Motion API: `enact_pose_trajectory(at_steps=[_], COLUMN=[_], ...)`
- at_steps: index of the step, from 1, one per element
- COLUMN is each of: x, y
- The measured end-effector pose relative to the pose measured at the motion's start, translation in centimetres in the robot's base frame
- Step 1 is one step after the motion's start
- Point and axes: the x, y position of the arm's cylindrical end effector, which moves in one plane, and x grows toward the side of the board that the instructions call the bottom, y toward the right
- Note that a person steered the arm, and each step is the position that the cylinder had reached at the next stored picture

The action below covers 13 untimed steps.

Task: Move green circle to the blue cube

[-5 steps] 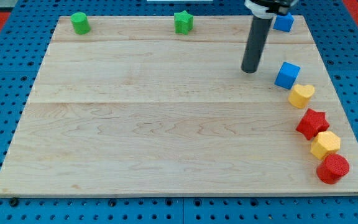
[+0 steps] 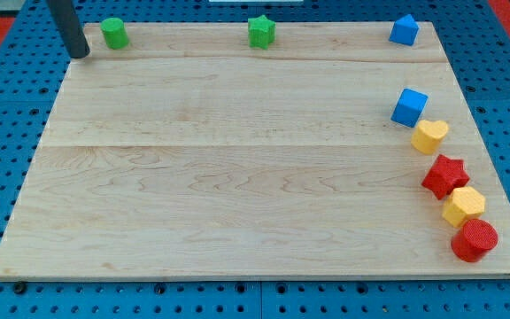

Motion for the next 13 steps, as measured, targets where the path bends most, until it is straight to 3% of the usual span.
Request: enact_pose_trajectory(at_steps=[2,4,6,10,13], x=[-4.7,-4.7,-1.9,6.4,7.9], y=[0.1,6.8,16.2,21.5,31.0])
